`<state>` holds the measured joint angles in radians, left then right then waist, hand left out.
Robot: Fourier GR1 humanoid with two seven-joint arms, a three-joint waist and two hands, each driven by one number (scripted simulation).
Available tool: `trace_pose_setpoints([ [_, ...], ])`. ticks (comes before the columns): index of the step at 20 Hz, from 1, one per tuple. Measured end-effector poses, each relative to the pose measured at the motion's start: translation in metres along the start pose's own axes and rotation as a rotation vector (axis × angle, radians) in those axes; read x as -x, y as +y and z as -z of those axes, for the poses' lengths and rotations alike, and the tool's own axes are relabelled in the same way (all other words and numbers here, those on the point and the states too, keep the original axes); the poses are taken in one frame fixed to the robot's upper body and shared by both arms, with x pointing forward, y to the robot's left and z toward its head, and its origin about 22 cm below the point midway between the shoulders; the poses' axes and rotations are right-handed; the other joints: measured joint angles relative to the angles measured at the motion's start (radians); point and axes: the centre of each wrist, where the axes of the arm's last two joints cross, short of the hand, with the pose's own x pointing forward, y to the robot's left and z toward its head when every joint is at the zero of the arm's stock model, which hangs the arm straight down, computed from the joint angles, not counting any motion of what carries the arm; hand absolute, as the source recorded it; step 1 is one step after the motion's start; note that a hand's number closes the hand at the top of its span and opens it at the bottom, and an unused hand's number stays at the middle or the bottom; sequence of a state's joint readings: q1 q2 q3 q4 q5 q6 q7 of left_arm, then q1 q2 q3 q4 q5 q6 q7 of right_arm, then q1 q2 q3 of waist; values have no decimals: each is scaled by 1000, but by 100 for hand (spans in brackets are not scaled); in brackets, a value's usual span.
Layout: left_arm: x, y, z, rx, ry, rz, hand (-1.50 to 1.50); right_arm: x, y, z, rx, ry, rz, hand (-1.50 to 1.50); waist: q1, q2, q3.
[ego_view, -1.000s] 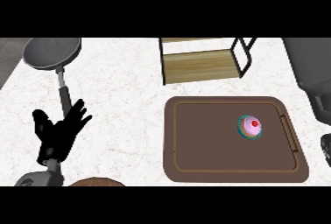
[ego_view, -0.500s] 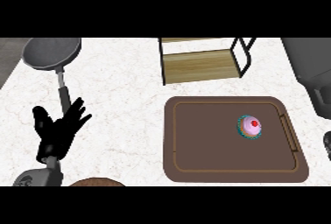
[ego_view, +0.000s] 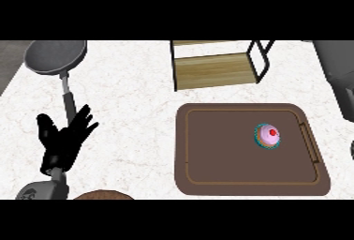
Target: Pick the tomato from the tray and place it in the tiered shelf
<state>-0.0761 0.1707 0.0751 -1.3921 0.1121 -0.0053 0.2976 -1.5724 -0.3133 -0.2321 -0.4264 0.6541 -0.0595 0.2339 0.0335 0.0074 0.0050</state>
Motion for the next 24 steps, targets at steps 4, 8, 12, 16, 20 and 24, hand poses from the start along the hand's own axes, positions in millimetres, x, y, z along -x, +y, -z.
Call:
trace_pose_setpoints([
  [4,2,-2,-1,-1,-14,1,0,6,-3,1,39,26,144,-150,0,0,0],
  [8,1,4,-1,6,-8,1,0,5,-17,3,60,44,298,-150,0,0,0],
  [12,1,5,-1,7,-6,-2,0,7,-29,4,106,69,436,-150,-3,-1,-1],
  [16,2,2,-1,9,-6,1,0,13,-51,5,222,88,493,-150,-3,-1,0],
  [20,1,4,-2,8,-1,-6,0,23,-89,4,346,136,490,-150,-7,-2,-1],
  [24,2,3,-3,-8,6,-9,0,51,-119,-1,460,196,539,-150,-13,-3,0],
])
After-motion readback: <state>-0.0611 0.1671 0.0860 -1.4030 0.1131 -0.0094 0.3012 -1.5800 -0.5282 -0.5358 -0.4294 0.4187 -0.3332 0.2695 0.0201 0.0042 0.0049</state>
